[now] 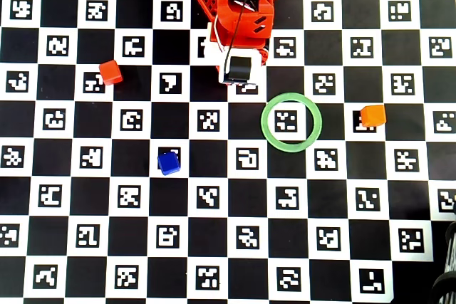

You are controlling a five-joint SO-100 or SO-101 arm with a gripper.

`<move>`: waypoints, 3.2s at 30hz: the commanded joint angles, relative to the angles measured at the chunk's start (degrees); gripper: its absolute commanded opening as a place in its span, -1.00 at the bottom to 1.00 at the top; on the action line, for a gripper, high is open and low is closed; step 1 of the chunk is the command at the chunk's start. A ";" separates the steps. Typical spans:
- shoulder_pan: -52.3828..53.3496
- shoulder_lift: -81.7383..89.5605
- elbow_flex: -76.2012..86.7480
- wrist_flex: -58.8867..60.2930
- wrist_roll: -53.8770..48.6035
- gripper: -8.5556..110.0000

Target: Grab the red cube then put it in the green circle then put the blue cube on top and finally the orange cube on top

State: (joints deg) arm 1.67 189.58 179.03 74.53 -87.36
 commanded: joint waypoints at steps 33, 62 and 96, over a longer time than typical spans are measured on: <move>0.26 2.81 2.55 4.04 -0.26 -0.94; 3.78 -40.17 -43.95 -4.83 32.34 -0.94; 55.55 -84.20 -96.59 27.69 26.46 -0.34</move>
State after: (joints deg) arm 55.63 105.73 85.52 99.67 -61.00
